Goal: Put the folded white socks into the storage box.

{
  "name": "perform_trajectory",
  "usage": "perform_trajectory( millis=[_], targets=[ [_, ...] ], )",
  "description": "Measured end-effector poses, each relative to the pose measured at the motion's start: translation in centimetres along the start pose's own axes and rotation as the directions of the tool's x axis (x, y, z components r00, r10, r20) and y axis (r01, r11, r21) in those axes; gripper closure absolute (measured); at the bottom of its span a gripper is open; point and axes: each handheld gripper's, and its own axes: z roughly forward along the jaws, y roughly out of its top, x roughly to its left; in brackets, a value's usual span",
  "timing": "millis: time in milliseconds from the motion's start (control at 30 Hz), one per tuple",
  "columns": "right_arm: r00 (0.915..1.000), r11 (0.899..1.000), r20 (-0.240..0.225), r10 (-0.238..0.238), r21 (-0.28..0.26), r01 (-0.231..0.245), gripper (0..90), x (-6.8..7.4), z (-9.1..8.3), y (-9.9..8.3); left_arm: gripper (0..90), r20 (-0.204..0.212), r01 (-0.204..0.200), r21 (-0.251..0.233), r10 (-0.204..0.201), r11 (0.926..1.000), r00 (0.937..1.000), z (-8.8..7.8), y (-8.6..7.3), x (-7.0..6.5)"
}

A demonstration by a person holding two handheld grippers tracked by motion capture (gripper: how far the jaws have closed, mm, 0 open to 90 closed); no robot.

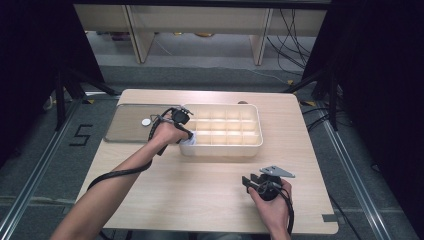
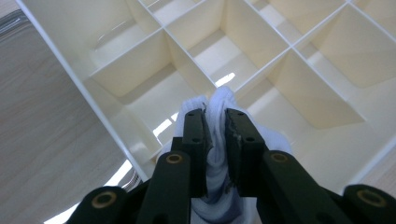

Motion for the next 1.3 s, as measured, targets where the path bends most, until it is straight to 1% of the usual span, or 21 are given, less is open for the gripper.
perform_trajectory(
  millis=[67,100,133,200,267,333,367,400,433,500,600,667,733,800,867,1000,1033,1067,1100,1233,1300],
  targets=[
    [1.0000,1.000,0.003,0.000,0.001,0.000,61.3,-0.1,-0.1,0.0,73.5,0.004,0.002,-0.029,-0.002,0.9996,1.0000,-0.3,-0.1,0.0],
    [1.0000,1.000,-0.009,0.004,0.000,-0.004,61.2,-0.1,-0.1,0.0,70.0,0.011,0.010,-0.047,-0.010,0.9989,0.9999,-0.5,-0.2,0.0],
    [1.0000,1.000,-0.004,0.004,0.004,-0.004,61.1,-0.1,-0.2,0.0,66.1,0.023,0.010,-0.052,-0.009,0.9986,0.9997,-0.7,-0.3,0.1],
    [1.0000,1.000,-0.002,0.005,-0.007,-0.005,60.8,-0.2,-0.1,0.0,60.4,0.023,0.024,-0.090,-0.022,0.9956,0.9995,-1.1,-0.7,0.1],
    [1.0000,1.000,0.003,0.005,-0.011,-0.005,60.6,-0.3,-0.1,0.1,55.9,0.032,0.023,-0.101,-0.020,0.9946,0.9993,-1.5,-1.0,0.1],
    [0.9999,1.000,-0.010,0.012,-0.013,-0.013,60.3,-0.3,-0.3,0.1,52.7,0.023,0.021,-0.137,-0.018,0.9903,0.9996,-2.0,-1.3,0.1],
    [0.9999,1.000,-0.005,0.014,-0.012,-0.014,60.1,-0.3,-0.4,0.1,51.3,0.030,0.018,-0.152,-0.014,0.9882,0.9995,-2.2,-1.4,0.0],
    [0.9999,1.000,0.008,0.007,-0.009,-0.007,60.0,-0.3,-0.4,0.1,50.5,0.038,0.020,-0.158,-0.014,0.9872,0.9992,-2.5,-1.5,0.0],
    [0.9999,1.000,-0.010,0.012,-0.020,-0.012,59.9,-0.4,-0.4,0.1,50.0,0.038,0.026,-0.174,-0.020,0.9845,0.9991,-2.7,-1.6,-0.1],
    [0.9999,1.000,0.007,0.011,-0.007,-0.011,59.8,-0.3,-0.6,0.1,49.0,0.041,0.017,-0.187,-0.009,0.9822,0.9991,-3.3,-1.9,-0.1],
    [0.9999,1.000,0.007,0.009,-0.007,-0.009,59.6,-0.3,-0.6,0.2,47.5,0.035,0.014,-0.222,-0.006,0.9751,0.9994,-4.0,-2.3,-0.4],
    [0.9999,1.000,0.007,0.010,-0.008,-0.010,59.5,-0.3,-0.6,0.2,46.2,0.037,0.008,-0.234,0.001,0.9722,0.9993,-4.5,-2.6,-0.4],
    [0.9997,1.000,-0.013,0.021,-0.016,-0.021,59.5,-0.4,-0.4,0.2,45.2,0.040,0.009,-0.246,0.001,0.9692,0.9992,-5.0,-3.0,-0.5],
    [0.9998,1.000,-0.004,0.017,-0.016,-0.017,59.4,-0.4,-0.5,0.2,44.1,0.039,0.005,-0.261,0.006,0.9653,0.9992,-5.5,-3.5,-0.5],
    [0.9997,1.000,-0.012,0.020,-0.017,-0.020,59.3,-0.3,-0.4,0.2,43.4,0.038,0.002,-0.273,0.009,0.9620,0.9992,-6.1,-4.0,-0.5],
    [1.0000,1.000,0.006,0.002,-0.020,-0.002,59.2,-0.4,-0.4,0.2,42.2,0.039,0.003,-0.307,0.010,0.9518,0.9992,-7.1,-4.8,-0.5],
    [1.0000,1.000,0.004,0.002,-0.021,-0.002,59.1,-0.3,-0.3,0.2,42.1,0.042,0.012,-0.322,0.002,0.9468,0.9991,-7.3,-5.0,-0.6],
    [0.9999,1.000,0.013,0.001,-0.013,-0.001,59.1,-0.3,-0.4,0.2,42.0,0.039,0.015,-0.328,-0.002,0.9447,0.9992,-7.5,-5.2,-0.6],
    [1.0000,1.000,0.006,0.005,-0.011,-0.005,59.1,-0.2,-0.4,0.2,41.9,0.039,0.016,-0.337,-0.002,0.9412,0.9992,-7.7,-5.5,-0.7],
    [1.0000,1.000,0.004,0.006,-0.012,-0.006,59.0,-0.2,-0.4,0.2,41.7,0.046,0.019,-0.354,-0.002,0.9349,0.9989,-8.2,-6.3,-0.9],
    [1.0000,1.000,0.004,0.006,-0.012,-0.006,58.9,-0.2,-0.4,0.2,41.6,0.043,0.008,-0.356,0.008,0.9345,0.9990,-8.5,-6.6,-1.1]
  ],
)
